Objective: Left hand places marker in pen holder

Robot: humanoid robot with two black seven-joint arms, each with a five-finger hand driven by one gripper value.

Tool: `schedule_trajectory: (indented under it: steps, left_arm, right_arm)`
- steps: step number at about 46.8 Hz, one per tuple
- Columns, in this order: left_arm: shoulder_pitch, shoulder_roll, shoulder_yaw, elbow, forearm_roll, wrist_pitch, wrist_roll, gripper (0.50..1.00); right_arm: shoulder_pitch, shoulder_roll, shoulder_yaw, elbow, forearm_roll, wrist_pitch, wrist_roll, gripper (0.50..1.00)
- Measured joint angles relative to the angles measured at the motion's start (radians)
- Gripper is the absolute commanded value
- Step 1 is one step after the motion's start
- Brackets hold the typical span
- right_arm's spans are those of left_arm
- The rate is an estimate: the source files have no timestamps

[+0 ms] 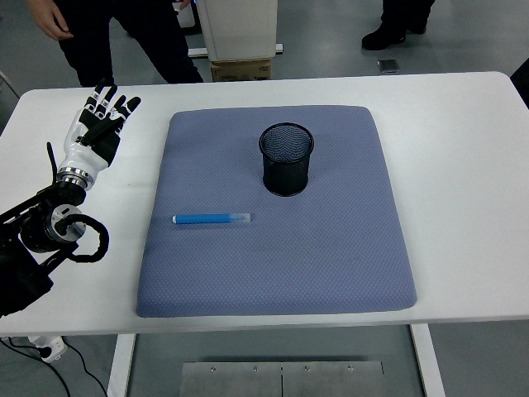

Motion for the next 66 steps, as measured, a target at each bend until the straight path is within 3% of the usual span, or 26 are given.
schedule_trajectory:
  steps: [39,47,55,66]
  left_arm:
    - [0.005,-0.031,-0.008,0.000,-0.010,0.009,-0.002,1.000]
    - [0.005,-0.014,-0.005,-0.001,-0.007,-0.007,-0.007,1.000]
    - [-0.005,0.026,-0.005,-0.003,-0.009,-0.077,-0.013,1.000]
    - [-0.060,0.077,0.001,-0.038,-0.009,-0.077,-0.003,1.000]
  right_arm:
    - [0.000,0.000,0.000,0.000,0.000,0.000,0.000,1.000]
    - [0.000,0.000,0.000,0.000,0.000,0.000,0.000,1.000]
    - [0.000,0.000,0.001,0.000,0.000,0.000,0.000,1.000]
    - [0.000,0.000,0.000,0.000,0.000,0.000,0.000,1.000]
